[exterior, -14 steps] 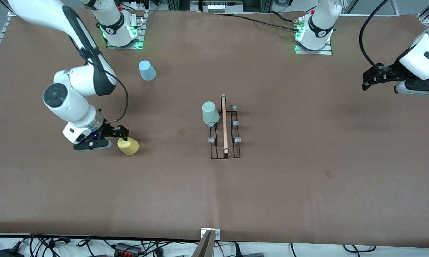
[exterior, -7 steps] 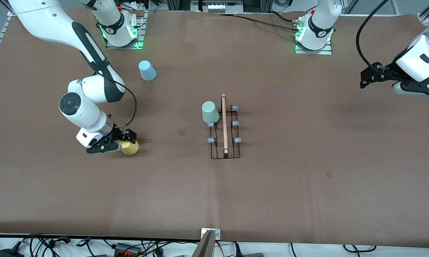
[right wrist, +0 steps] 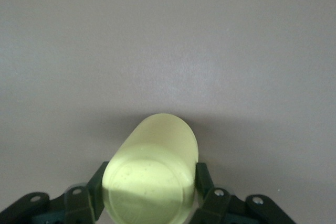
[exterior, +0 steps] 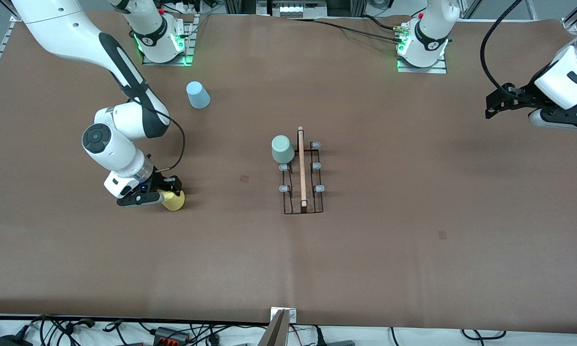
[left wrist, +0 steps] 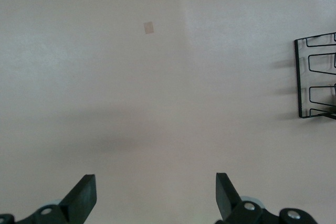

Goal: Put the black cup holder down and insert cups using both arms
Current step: 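Grasp the yellow cup with the right gripper, then carry the yellow cup over the rack with the right gripper, then lower the yellow cup onto a rack peg and open the right gripper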

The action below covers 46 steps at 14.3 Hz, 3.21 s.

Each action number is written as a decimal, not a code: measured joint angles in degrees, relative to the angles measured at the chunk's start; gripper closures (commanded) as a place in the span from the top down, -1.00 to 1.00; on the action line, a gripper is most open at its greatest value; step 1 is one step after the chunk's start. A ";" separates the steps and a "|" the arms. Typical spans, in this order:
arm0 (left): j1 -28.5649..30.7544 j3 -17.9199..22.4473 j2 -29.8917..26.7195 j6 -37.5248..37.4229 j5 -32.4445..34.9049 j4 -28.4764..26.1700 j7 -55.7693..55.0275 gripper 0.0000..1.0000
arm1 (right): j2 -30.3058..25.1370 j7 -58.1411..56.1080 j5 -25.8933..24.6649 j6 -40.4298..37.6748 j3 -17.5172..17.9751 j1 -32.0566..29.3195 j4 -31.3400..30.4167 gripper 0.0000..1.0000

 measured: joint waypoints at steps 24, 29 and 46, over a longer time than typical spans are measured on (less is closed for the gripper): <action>-0.13 -0.17 0.07 -0.85 0.00 0.06 0.00 1.00 | 12.03 65.11 -5.66 -26.46 0.01 32.60 41.40 -0.63; -0.14 -0.18 0.07 -0.85 0.00 0.07 0.00 1.00 | 13.32 65.12 -6.64 -25.89 -0.24 32.75 41.78 0.09; -0.16 -0.89 0.07 -1.26 0.00 0.11 0.00 1.00 | 4.26 54.52 -6.80 -27.04 -2.61 25.98 34.44 1.00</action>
